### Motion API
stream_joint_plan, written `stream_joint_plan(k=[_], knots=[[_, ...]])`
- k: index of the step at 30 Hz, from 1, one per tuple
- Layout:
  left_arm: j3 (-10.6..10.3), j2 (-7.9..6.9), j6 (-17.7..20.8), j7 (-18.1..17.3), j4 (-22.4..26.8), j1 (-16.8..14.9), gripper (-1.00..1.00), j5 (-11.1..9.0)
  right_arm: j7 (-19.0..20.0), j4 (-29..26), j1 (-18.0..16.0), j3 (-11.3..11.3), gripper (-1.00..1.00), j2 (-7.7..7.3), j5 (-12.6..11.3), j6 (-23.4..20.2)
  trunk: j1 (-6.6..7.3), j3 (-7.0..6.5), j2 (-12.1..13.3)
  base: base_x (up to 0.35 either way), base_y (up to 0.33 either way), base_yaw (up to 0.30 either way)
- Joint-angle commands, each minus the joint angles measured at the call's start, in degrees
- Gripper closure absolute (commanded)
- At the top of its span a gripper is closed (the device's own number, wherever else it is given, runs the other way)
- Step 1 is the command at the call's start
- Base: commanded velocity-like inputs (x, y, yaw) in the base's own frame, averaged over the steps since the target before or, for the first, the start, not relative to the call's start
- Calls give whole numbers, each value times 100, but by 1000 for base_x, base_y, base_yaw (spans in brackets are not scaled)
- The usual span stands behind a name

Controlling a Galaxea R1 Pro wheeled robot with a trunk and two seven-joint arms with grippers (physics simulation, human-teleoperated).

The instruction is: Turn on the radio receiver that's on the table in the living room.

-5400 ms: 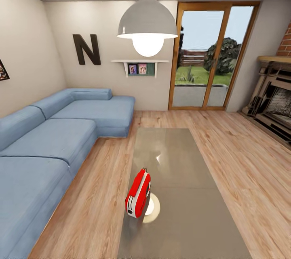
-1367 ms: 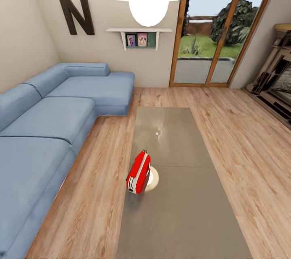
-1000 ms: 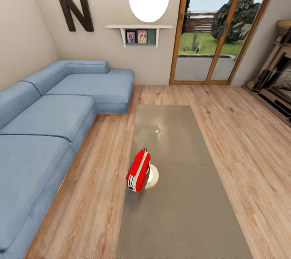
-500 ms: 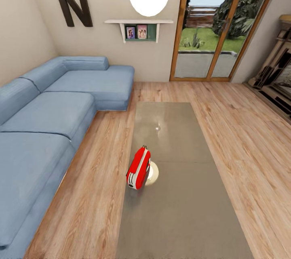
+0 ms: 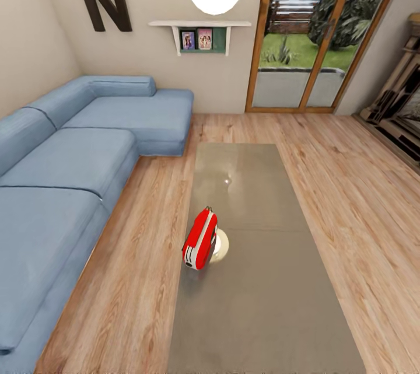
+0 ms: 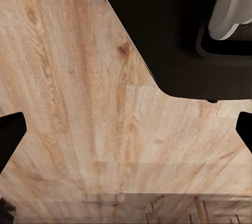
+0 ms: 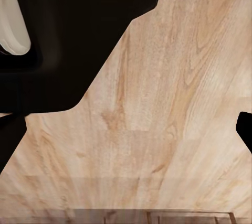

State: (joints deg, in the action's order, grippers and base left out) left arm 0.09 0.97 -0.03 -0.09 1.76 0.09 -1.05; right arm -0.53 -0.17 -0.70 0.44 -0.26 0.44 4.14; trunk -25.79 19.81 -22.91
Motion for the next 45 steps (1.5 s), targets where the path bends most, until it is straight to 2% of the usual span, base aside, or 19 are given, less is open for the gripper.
stream_joint_plan(k=[1, 45], knots=[[0, 0, -2, 0, 0, 0, -100, -2, 0, 0, 0, 0, -100, 0, 0, 0, 0, 10, 0, 0, 0, 0], [0, 0, -6, 0, 0, 0, -100, -1, 0, 1, 0, 0, -100, 0, 7, -1, 0, 420, 0, 0, 0, 0]])
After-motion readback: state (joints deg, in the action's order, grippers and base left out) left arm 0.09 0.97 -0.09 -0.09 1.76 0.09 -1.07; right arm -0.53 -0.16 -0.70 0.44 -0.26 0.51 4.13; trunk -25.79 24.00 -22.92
